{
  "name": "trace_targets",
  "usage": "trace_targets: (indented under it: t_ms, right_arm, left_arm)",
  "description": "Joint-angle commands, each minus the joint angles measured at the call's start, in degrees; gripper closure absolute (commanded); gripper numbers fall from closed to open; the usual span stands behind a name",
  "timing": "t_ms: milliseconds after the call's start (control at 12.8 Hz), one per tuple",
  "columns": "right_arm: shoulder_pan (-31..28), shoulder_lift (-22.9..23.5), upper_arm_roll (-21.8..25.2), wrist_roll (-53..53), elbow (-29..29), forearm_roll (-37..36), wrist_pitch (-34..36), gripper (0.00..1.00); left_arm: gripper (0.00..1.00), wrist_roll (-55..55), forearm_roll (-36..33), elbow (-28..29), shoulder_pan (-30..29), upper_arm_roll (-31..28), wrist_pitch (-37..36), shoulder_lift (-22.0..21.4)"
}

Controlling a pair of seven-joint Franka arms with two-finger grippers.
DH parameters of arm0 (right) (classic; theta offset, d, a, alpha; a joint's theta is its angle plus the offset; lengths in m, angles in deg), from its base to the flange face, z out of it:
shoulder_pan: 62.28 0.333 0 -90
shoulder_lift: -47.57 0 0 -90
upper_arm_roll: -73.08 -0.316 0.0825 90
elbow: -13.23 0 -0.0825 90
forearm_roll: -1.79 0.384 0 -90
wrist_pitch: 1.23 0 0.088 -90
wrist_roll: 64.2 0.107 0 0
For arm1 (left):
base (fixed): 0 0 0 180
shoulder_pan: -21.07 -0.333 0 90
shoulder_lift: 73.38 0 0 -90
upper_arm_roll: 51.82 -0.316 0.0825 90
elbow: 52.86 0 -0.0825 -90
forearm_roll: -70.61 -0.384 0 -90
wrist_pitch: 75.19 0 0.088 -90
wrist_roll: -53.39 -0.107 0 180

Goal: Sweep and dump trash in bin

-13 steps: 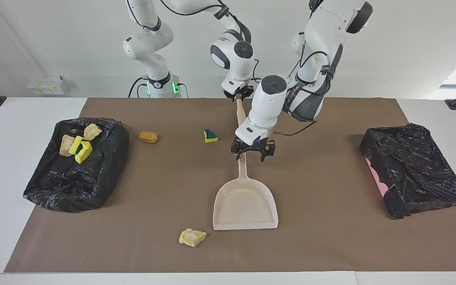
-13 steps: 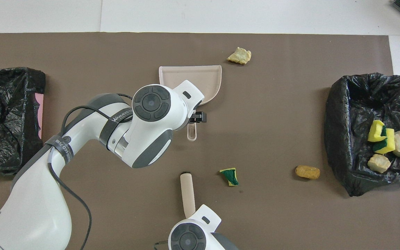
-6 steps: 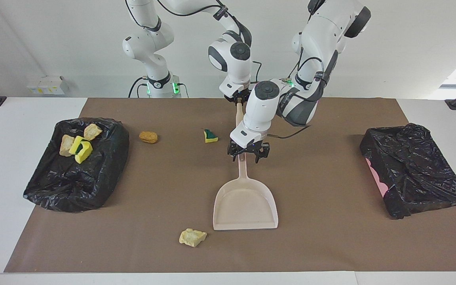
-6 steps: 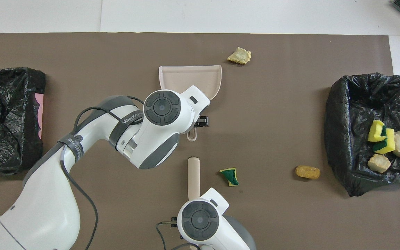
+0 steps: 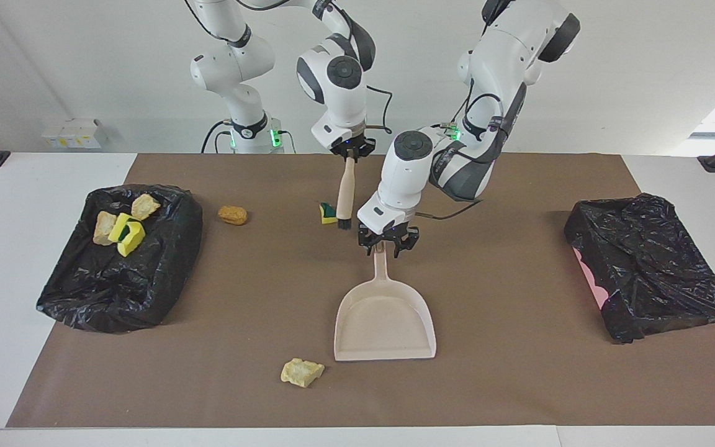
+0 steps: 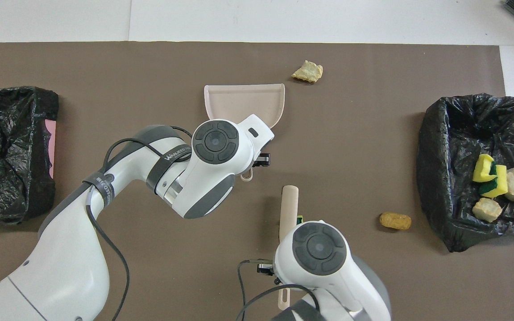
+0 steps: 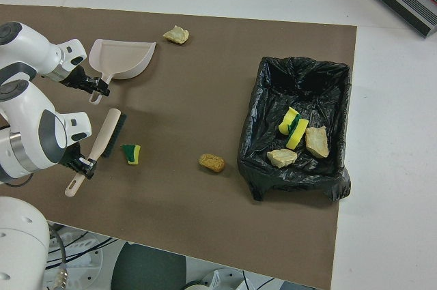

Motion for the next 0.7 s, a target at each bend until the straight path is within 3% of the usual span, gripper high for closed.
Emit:
trace_targets:
  t_ms: [0,157,392,627]
  right_arm:
    - [-6.7,-1.9,-0.3,-0.9,0.2,-0.2,2.7,1.0]
    - [-10.0,-1.9,-0.4,1.3,0.5,-3.3,3.7,1.0]
    - [-14.7,-2.1,-0.3,1.5,1.0,-8.7,9.9,1.0]
    - [-18.4,-3.8,-0.3,1.4,2.6,-10.8,14.1,1.0]
  left_arm:
    - [0.47,1.4,-1.9,0.3,0.6,-0.5,1.0,0.2]
    - [0.79,1.1,-1.9,0.3,0.6,-0.5,1.0,0.2]
    - [0.9,0.0,-2.4,-0.1,0.5,-0.5,0.5,0.0]
    - [0.93,-6.9,-2.2,-0.4,-0.8,-0.5,-0.7,-1.4]
